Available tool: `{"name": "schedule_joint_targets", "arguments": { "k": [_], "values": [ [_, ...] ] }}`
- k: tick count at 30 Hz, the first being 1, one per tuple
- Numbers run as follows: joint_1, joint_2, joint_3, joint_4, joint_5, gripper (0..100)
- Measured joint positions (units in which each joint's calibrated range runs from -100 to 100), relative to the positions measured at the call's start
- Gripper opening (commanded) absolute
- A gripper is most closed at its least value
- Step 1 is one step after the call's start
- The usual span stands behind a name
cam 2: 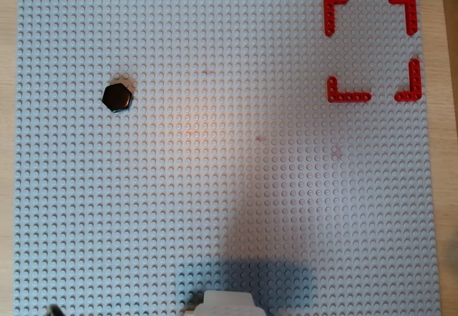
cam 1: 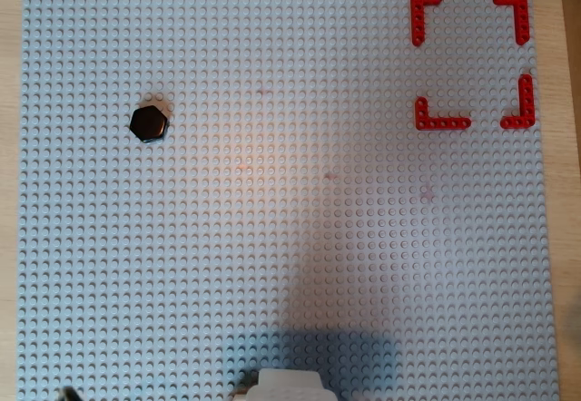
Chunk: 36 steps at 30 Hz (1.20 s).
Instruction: Grab the Lego and store it in red box
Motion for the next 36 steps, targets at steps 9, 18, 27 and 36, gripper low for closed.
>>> {"name": "schedule_joint_targets", "arguments": {
  "k": [9, 18, 27, 36],
  "values": [
    [1.7, 0.0, 0.7, 0.0, 0.0, 4],
    [1.7, 0.0, 0.9, -2.3, 0.2, 6],
    [-3.3, 7.3, -4.3, -3.5, 0.8, 6],
    [-11.6, 25.9, -14.0, -0.3, 0.1, 7]
  ]
}}
